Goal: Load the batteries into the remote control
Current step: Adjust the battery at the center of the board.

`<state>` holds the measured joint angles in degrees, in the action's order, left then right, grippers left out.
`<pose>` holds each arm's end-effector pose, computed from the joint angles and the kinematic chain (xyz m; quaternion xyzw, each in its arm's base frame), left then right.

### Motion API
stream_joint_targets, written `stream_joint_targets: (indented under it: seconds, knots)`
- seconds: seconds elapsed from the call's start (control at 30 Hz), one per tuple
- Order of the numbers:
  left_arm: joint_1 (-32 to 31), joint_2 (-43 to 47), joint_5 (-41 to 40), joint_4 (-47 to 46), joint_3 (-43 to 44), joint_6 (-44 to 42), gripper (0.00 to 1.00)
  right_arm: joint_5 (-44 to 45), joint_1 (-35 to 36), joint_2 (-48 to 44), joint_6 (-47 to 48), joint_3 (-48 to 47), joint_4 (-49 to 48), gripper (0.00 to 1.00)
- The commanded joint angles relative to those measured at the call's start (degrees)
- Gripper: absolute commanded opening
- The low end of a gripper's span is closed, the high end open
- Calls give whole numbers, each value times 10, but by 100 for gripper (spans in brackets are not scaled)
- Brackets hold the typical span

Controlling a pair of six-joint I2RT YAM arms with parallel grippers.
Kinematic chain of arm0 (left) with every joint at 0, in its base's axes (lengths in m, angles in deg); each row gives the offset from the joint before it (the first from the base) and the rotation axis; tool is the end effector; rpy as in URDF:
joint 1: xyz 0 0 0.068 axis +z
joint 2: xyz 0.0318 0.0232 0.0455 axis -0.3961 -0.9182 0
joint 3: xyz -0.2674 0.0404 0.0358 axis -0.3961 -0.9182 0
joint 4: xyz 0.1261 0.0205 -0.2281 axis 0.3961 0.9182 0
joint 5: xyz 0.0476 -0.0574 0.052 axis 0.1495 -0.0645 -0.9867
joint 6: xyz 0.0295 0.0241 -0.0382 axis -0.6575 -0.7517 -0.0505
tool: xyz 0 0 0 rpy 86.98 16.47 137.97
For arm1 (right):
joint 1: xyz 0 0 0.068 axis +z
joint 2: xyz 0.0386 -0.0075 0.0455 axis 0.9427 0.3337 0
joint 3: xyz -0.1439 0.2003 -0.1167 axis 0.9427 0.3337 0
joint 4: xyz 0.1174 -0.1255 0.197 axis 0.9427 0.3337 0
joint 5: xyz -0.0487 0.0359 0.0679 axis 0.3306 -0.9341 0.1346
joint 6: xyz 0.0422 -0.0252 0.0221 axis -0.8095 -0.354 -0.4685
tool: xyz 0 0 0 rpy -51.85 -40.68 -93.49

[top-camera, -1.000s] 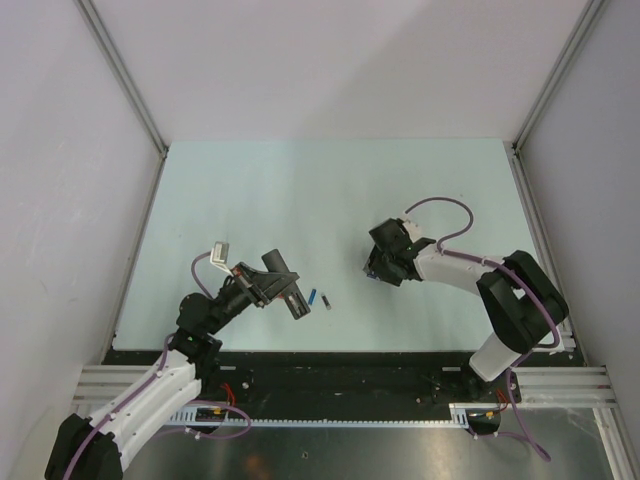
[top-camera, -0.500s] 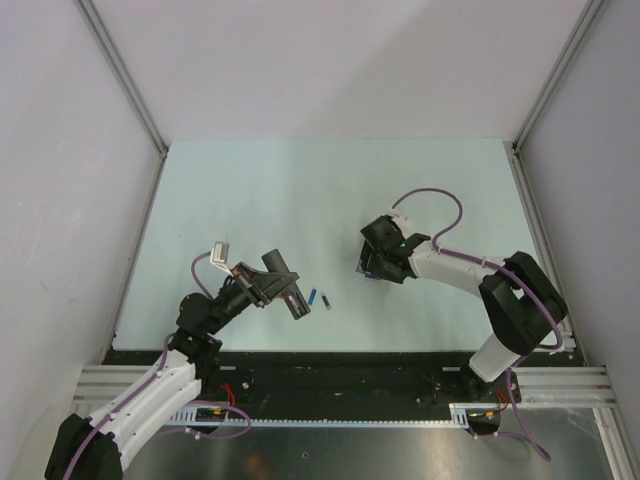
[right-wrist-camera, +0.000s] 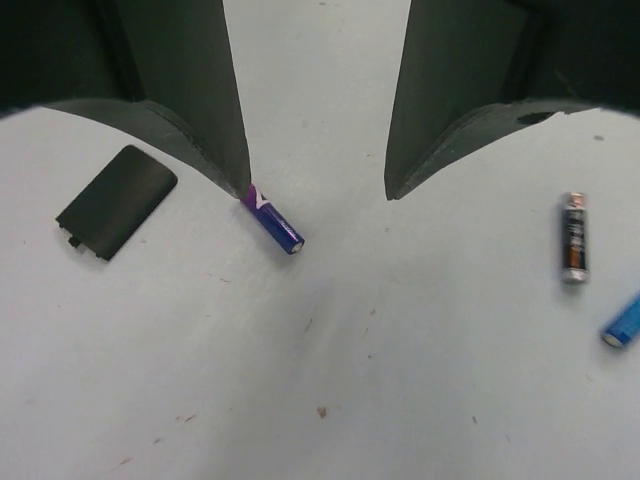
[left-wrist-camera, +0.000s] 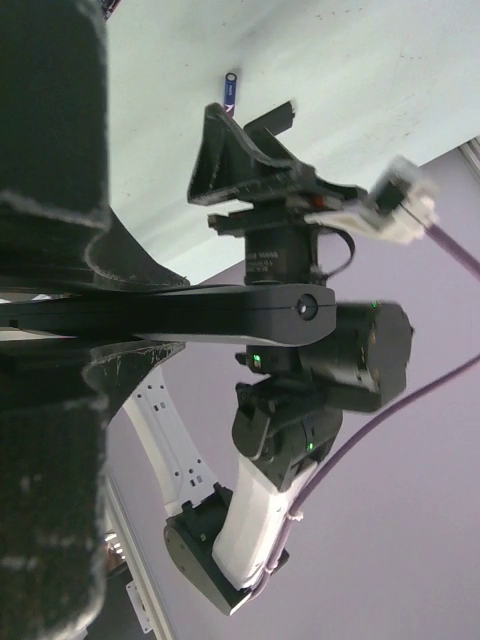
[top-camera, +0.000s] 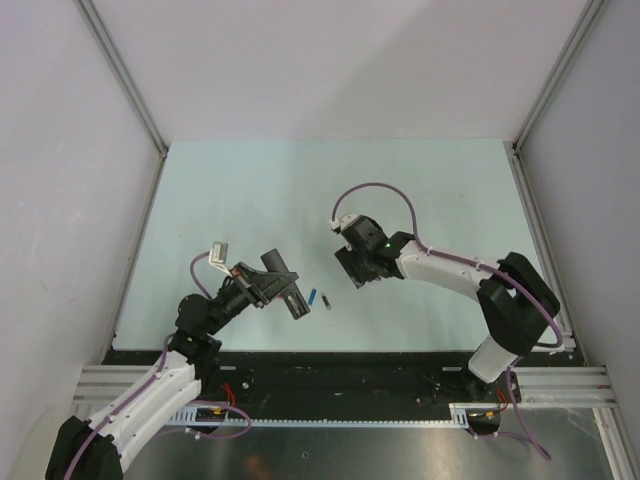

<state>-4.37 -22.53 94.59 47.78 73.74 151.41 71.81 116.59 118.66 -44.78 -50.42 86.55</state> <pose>0.1190 -0.0780 0.2114 -0.0720 0.6266 -0.6540 0.4177 0.2347 0.2347 0.2125 -0.3041 0.9059 0.0487 0.2906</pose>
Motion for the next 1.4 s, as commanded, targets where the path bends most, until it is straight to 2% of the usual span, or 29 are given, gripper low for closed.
stream_joint_targets:
  seconds: [0.0,0.2,0.33,0.7,0.97,1.2,1.3,1.37]
  knots:
    - [4,8,4,-22,-26,-5,0,-12,6,25,117,-19,-5,60]
    - [4,8,8,-22,-26,-8,0,-27,-14,46,132,-26,-27,55]
    - [5,6,6,-22,-26,-7,0,-68,-41,60,130,-26,-31,43]
    - [4,3,5,-22,-45,-8,0,-95,-43,85,132,-26,-34,46]
    - [4,6,5,-22,-50,-7,0,-92,-45,106,122,-26,-23,40]
    - [4,8,3,-22,-52,-3,0,-90,-49,108,110,-26,-17,32]
    - [5,8,2,-22,-51,-4,0,-91,-54,108,100,-26,-14,31]
    - [5,6,3,-22,-52,-4,0,-94,-54,106,98,-26,-13,34]
